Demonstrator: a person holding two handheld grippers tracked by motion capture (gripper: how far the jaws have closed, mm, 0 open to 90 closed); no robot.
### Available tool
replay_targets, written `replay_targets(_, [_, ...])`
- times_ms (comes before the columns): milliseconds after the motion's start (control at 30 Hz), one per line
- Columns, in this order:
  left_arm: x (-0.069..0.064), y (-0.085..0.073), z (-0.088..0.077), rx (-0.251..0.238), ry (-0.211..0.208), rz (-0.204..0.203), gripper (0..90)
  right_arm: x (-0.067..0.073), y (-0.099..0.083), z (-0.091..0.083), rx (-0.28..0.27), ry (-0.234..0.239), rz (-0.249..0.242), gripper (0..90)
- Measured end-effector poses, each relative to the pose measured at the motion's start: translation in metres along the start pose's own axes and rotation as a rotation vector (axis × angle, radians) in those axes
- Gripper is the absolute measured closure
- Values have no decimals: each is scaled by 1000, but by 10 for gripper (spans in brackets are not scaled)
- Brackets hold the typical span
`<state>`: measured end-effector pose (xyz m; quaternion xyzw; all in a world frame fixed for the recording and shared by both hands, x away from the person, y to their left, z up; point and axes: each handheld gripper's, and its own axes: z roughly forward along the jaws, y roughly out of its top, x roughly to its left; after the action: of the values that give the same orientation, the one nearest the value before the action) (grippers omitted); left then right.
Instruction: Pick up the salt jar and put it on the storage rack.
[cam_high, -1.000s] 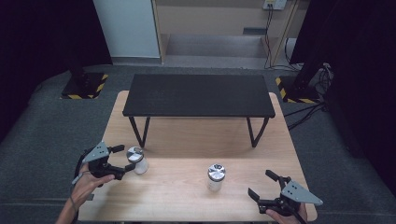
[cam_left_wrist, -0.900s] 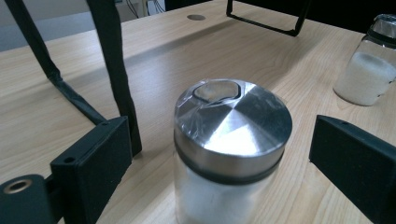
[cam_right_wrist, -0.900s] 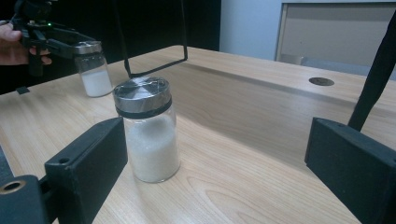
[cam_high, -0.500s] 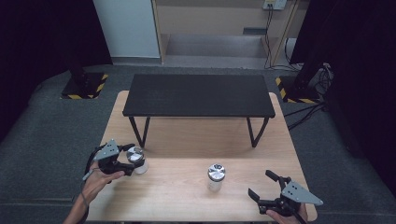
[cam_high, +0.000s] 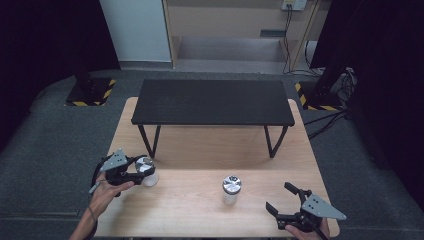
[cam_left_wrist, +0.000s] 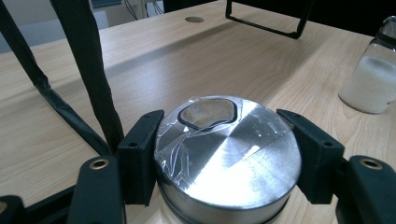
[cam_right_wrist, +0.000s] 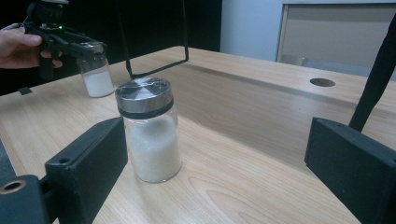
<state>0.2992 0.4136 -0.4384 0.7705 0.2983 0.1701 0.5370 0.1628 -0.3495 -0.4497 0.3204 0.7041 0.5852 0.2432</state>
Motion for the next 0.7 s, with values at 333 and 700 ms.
replay_targets(333, [-6, 29, -6, -17, -38, 17, 340, 0, 0, 0, -3, 6, -2, 60])
replay_targets(700, [-16, 89, -24, -29, -56, 51, 340, -1, 0, -1, -8, 6, -1, 60])
